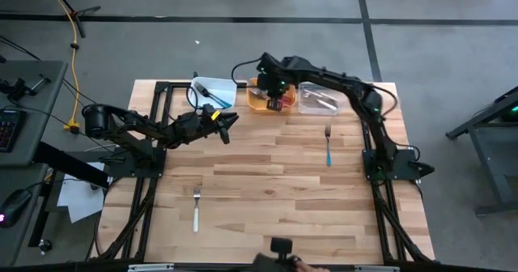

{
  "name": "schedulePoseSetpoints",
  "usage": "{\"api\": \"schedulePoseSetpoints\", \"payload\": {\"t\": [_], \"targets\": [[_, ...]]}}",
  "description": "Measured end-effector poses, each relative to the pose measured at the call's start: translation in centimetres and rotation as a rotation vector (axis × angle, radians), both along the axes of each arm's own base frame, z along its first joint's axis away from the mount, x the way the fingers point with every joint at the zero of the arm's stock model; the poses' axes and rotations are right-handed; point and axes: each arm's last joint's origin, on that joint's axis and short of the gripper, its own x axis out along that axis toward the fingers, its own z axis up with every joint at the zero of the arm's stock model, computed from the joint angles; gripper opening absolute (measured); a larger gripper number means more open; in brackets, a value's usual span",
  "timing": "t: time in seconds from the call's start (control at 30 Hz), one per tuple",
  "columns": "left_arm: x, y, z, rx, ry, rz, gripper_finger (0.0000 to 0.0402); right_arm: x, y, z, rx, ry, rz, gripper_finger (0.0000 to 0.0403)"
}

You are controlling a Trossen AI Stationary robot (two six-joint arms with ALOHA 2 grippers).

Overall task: Sort silverware by color (type)
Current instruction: Put the pink fork into the yellow bin, then put the blue fork into the white bin

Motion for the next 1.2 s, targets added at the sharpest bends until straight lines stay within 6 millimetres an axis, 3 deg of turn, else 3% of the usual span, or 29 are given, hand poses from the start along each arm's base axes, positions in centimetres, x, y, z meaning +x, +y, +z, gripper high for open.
{"api": "schedulePoseSetpoints", "payload": {"t": [0.23,0.57,0.77,0.97,1.07,1.2], "targets": [[0.0,0.0,0.0,0.014,0.008,-0.004,0.0065,1.0,-2.9,-2.9,0.024,0.119,-0.006,0.0022],[0.0,-0.1,-0.1,0.013,0.015,-0.032,0.0065,0.9,-3.9,-5.6,0.075,0.206,0.000,0.0033],[0.0,-0.1,-0.1,0.012,0.017,-0.032,0.0064,1.1,-4.0,-5.6,0.059,0.193,-0.032,0.0045],[0.0,-0.1,-0.1,0.012,0.017,-0.032,0.0064,1.1,-4.2,-5.1,0.015,0.201,-0.082,0.0104],[0.0,-0.1,-0.1,0.012,0.018,-0.032,0.0064,1.1,-4.2,-3.8,-0.026,0.211,-0.111,0.0126],[0.0,-0.1,-0.1,0.018,0.026,-0.033,0.0064,1.0,-4.0,-0.5,-0.062,0.169,-0.144,0.0121]]}}
